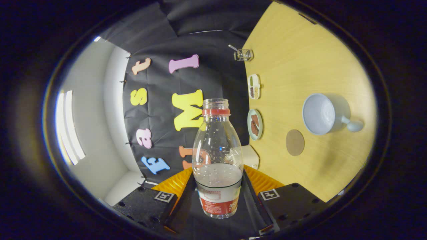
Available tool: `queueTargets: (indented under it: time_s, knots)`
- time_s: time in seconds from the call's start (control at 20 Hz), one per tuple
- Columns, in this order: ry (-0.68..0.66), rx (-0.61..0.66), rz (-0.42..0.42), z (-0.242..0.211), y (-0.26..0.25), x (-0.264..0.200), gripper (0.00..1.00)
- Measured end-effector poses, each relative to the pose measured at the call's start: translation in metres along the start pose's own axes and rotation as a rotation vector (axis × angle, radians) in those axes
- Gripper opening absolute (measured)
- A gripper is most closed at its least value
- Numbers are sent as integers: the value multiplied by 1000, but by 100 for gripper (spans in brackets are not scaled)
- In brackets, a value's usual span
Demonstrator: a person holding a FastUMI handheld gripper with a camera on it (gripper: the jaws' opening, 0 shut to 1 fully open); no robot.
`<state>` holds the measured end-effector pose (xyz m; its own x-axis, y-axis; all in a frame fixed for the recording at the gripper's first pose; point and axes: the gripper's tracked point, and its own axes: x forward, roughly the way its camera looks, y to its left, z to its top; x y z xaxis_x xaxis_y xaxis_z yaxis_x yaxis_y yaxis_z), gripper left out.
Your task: Take the bottle from table, then pour the juice into the cup, finally place the bottle on the coaster
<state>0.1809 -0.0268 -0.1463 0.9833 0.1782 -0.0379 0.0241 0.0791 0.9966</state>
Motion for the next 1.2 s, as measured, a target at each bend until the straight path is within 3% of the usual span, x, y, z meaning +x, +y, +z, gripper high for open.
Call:
queueTargets:
  time_s: [0.65, 0.95, 1.2]
  knots:
    - [-98, -610, 206, 27, 78, -27, 79]
    - [-131, -892, 164, 30, 86, -14, 79]
    - [-146, -1073, 86, 27, 60, 12, 80]
